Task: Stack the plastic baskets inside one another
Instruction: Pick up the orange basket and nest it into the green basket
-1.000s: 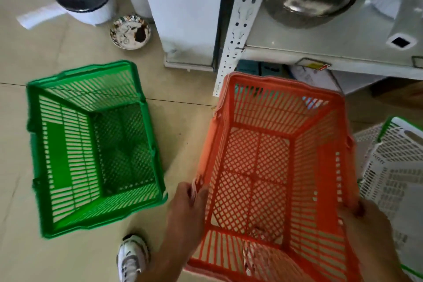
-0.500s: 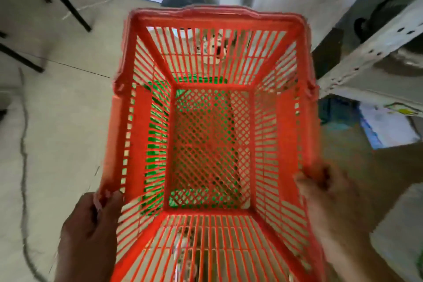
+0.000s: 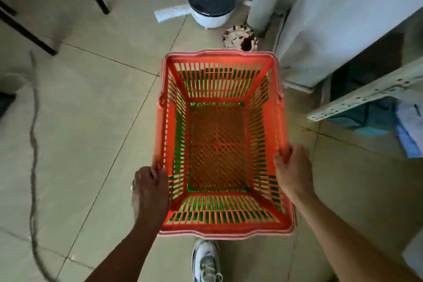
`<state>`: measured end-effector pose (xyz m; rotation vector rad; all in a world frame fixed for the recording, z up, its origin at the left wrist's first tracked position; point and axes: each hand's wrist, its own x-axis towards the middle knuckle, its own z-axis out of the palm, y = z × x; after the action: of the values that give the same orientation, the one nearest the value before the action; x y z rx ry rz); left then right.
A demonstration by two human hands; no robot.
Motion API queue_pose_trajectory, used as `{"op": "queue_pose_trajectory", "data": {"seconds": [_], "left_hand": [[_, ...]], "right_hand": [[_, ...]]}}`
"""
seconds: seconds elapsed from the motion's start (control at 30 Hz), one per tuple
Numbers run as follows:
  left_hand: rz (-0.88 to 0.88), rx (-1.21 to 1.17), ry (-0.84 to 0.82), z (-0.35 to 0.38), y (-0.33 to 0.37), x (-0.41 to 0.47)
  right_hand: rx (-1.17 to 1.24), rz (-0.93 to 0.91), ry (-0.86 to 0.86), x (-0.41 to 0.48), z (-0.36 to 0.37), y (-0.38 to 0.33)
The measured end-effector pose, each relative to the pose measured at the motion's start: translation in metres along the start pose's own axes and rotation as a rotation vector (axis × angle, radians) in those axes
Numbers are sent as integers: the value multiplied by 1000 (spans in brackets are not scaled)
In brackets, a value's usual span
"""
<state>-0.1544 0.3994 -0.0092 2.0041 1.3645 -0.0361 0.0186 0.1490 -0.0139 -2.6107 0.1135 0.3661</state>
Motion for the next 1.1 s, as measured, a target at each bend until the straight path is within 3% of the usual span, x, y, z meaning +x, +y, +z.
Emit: {"op": "queue_pose_trajectory", "data": {"seconds": [0.13,0.23,0.33,0.53,0.8,0.97,1.1], "left_hand": [[100,253,-206,31,-34,23],[-94,53,-397,33,-42,36],[-199,-149,-459,30,-36,36],[-191,-174,-494,42,-2,-16],[-76,-106,-633,135,40,-106],[-19,-90,-667,188,65,-161],[4,2,-649,205,72,-183]], "right_hand": [[26,114,-266,5,34,22],[204,324,-332,2,39,27],[344,402,-374,-1,35,30],[482,482,-260,-25,8,77],[520,623,-69,-60,-63,219],[617,672,-26,-67,-87,300],[717,656,-95,-64,-97,333]]}}
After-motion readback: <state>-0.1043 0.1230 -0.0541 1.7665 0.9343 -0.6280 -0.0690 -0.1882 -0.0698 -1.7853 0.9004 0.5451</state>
